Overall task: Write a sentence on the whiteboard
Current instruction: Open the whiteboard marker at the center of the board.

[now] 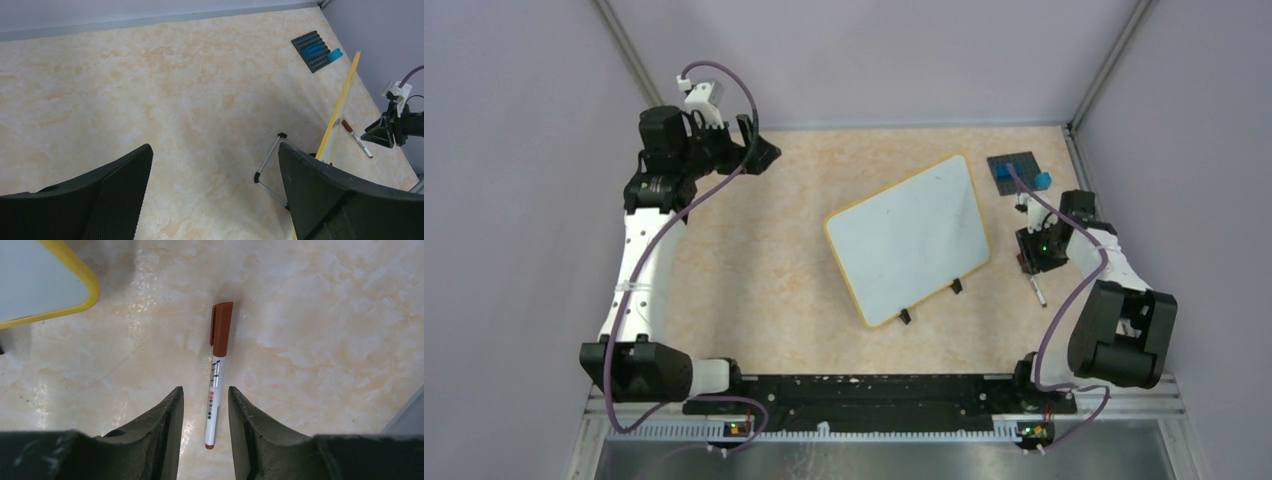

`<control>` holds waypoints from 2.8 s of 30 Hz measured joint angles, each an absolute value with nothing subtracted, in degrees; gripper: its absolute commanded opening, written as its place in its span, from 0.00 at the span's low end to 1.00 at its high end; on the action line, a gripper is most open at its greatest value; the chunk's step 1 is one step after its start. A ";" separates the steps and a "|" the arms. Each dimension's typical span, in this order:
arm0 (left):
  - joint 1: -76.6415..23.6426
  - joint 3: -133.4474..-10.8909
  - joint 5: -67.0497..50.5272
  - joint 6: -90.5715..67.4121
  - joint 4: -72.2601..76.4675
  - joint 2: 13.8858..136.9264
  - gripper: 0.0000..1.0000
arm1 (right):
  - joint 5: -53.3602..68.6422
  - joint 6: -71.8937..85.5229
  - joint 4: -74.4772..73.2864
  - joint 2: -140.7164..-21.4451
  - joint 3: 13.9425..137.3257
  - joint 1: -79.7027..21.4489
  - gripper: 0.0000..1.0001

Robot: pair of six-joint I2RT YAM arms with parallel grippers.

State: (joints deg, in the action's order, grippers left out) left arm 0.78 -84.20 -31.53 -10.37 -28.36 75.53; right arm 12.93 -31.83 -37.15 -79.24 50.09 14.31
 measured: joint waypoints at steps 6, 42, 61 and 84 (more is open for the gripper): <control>0.78 -83.72 -31.53 -10.31 -28.32 75.53 0.99 | 10.68 -32.40 -33.15 -83.09 47.46 14.33 0.34; -10.46 -95.33 -51.88 10.31 -39.88 84.47 0.99 | 28.75 -32.32 -57.76 -76.01 80.97 -4.71 0.00; -26.74 -91.29 -64.10 -4.73 -35.48 88.86 0.55 | 31.11 -28.95 -62.30 -76.97 92.58 -33.76 0.00; -32.45 -85.34 -64.73 -12.99 -29.63 88.99 0.28 | 30.09 -28.91 -64.05 -78.65 93.51 -38.68 0.00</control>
State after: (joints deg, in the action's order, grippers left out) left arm -32.45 -85.34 -64.73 -12.99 -29.63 88.99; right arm 30.09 -28.91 -64.05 -78.65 93.51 -38.68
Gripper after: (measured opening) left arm 0.352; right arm 0.048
